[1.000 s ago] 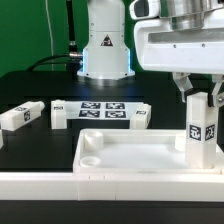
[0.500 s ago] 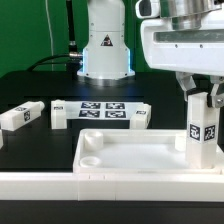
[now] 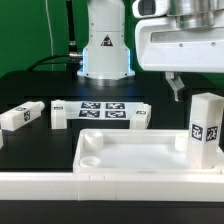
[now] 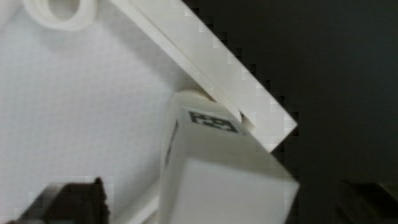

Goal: Assemble desk

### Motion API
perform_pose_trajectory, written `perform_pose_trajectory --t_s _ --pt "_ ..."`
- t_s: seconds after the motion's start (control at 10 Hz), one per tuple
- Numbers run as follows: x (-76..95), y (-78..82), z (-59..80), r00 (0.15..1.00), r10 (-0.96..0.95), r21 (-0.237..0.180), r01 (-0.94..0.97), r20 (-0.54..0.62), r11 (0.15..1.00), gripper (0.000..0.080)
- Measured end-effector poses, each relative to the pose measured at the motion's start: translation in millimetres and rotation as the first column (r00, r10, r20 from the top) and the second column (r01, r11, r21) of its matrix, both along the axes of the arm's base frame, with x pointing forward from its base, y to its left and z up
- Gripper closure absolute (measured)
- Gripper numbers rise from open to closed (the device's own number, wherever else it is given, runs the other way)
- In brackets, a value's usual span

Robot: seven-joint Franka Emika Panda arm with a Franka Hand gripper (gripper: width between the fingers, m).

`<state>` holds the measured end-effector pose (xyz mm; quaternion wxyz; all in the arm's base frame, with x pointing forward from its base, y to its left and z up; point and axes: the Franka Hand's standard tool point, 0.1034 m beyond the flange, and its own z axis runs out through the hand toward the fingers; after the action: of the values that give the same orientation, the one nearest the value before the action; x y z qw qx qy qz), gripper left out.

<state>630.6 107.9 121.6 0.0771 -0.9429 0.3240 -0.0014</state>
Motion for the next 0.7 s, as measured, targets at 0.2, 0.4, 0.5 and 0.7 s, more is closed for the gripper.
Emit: perform_pose_trajectory --t_s 0.2,0.4,0.5,0.7 --pt "0.1 -0.4 -0.3 0.993 0.121 -0.003 -0.121 0.018 0.993 0.0153" --pt "0.1 -0.7 -0.5 0.963 0.268 -0.016 -0.268 0.039 0.963 0.015" --pt "0.0 -0.5 -0.6 0.941 0.335 -0.031 -0.334 0.044 0.942 0.015" --pt "-0.3 2.0 -0.9 0.869 0.492 -0.078 -0.488 0.049 0.87 0.015"
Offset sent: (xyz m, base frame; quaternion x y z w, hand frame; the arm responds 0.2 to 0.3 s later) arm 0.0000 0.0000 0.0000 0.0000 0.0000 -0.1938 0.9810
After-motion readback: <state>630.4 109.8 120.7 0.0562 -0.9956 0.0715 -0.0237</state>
